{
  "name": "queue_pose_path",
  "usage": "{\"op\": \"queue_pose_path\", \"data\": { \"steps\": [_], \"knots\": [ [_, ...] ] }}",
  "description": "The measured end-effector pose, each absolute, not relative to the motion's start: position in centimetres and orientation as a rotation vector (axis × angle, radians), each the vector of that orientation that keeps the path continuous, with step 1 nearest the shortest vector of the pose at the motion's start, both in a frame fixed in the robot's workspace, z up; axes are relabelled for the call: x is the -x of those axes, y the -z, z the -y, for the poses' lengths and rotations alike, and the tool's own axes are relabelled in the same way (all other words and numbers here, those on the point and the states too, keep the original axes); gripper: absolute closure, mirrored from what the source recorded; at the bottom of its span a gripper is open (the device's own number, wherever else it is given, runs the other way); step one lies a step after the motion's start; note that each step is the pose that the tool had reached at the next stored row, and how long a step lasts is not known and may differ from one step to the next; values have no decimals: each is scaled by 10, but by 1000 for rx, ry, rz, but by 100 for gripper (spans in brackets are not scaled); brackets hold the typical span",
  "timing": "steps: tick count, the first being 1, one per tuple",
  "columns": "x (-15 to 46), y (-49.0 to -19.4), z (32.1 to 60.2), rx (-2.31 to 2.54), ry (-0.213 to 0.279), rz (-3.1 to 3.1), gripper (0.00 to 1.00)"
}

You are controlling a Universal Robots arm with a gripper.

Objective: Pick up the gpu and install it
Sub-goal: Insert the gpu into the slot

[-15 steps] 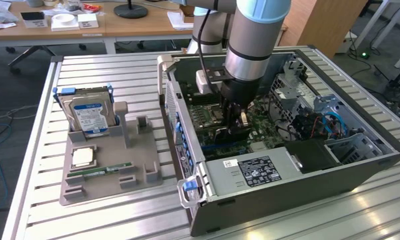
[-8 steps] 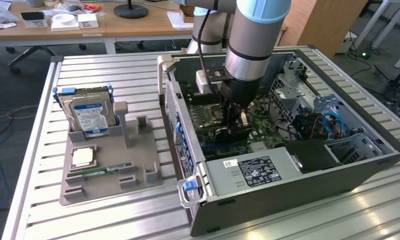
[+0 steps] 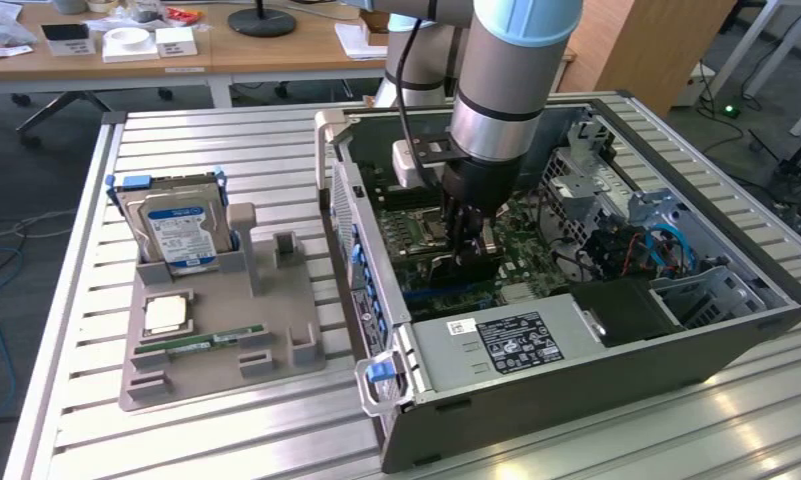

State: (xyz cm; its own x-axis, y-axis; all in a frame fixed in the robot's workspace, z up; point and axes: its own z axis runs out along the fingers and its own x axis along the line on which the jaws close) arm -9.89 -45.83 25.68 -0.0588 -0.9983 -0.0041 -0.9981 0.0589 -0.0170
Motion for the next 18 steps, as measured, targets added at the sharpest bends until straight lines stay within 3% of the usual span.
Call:
{"op": "queue_pose_path", "data": {
  "steps": [18],
  "knots": [
    [99,-257,459,2131,15,-2289,74]
  ]
}}
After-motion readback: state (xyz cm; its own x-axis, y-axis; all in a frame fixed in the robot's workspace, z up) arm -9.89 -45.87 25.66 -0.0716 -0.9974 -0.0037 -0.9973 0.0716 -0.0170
